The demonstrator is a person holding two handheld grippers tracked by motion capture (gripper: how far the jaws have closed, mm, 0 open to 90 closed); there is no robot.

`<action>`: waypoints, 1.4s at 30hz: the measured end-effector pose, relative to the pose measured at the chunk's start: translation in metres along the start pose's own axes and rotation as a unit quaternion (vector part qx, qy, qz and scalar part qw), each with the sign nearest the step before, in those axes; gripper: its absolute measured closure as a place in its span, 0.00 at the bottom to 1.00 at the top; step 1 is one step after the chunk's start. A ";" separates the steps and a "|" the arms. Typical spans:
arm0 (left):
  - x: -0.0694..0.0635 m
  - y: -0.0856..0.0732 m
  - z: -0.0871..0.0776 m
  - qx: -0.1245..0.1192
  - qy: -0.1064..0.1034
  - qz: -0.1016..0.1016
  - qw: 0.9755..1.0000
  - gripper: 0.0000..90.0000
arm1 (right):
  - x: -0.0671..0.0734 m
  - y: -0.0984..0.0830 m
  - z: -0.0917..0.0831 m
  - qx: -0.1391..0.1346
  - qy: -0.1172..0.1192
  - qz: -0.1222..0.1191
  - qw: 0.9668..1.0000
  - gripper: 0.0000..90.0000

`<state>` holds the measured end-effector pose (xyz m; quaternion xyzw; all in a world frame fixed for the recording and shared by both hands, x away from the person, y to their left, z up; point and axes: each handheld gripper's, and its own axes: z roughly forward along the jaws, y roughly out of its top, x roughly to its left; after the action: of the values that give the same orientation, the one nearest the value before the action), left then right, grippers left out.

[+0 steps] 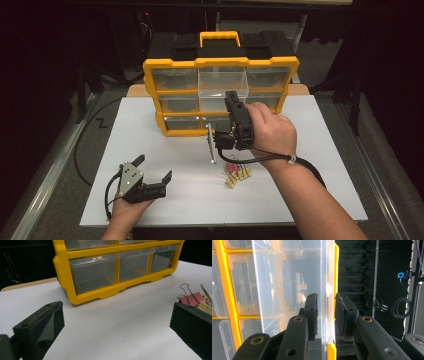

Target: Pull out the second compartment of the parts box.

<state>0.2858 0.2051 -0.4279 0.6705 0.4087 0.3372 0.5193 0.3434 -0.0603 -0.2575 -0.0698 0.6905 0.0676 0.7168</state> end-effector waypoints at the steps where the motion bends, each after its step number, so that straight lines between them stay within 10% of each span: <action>1: 0.000 0.000 0.000 0.000 0.000 0.000 1.000 0.00 | 0.001 0.000 -0.001 -0.002 -0.001 -0.001 1.000 0.82; 17: 0.000 0.000 0.000 -0.002 0.000 -0.001 1.000 0.00 | 0.029 -0.002 -0.014 -0.009 0.015 -0.019 1.000 0.73; 42: 0.000 0.000 0.000 -0.002 0.002 -0.001 1.000 0.00 | 0.124 -0.009 -0.025 -0.010 0.089 -0.033 0.995 0.50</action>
<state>0.2857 0.2055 -0.4278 0.6685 0.4095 0.3387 0.5203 0.3251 -0.0734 -0.3822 -0.1051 0.7482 0.0441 0.6536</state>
